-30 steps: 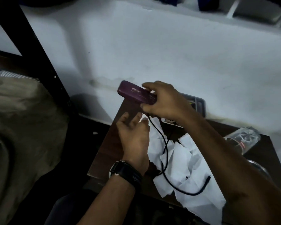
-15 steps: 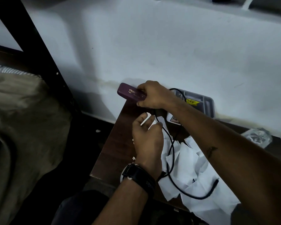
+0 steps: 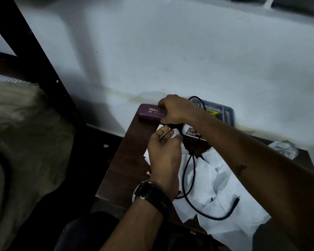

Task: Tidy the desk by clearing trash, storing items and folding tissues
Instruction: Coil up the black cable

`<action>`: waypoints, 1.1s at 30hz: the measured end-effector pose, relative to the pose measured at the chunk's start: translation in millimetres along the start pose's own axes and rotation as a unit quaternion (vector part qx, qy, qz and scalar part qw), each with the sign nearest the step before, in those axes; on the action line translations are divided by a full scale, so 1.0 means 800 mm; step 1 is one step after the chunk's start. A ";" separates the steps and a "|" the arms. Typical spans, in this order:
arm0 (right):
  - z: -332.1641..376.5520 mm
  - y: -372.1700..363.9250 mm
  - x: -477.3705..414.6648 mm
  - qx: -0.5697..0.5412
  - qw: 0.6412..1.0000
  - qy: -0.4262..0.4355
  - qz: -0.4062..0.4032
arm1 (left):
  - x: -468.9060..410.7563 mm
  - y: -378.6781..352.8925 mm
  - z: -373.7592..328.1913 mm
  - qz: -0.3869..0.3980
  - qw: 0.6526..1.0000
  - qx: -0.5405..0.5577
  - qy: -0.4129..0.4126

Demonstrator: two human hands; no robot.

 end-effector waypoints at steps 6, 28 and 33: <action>-0.003 0.004 0.008 0.062 0.998 -0.002 0.006 | -0.005 0.007 -0.004 -0.028 0.999 0.019 -0.012; -0.125 0.086 0.140 -0.297 0.894 -0.256 -0.216 | -0.007 0.010 -0.007 -0.030 0.998 0.042 -0.020; -0.118 0.102 0.155 -0.353 0.877 -0.218 -0.243 | -0.010 0.008 -0.005 -0.025 0.999 0.042 -0.025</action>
Point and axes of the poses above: each hand's wrist, its own x-axis away from the middle knuckle, its own y-axis out of the back of the hand, z = x × y, the point moved 9 cm from there along -x, towards the middle knuckle, and after that the axes turned 1 degree about x, right-handed, at the moved point
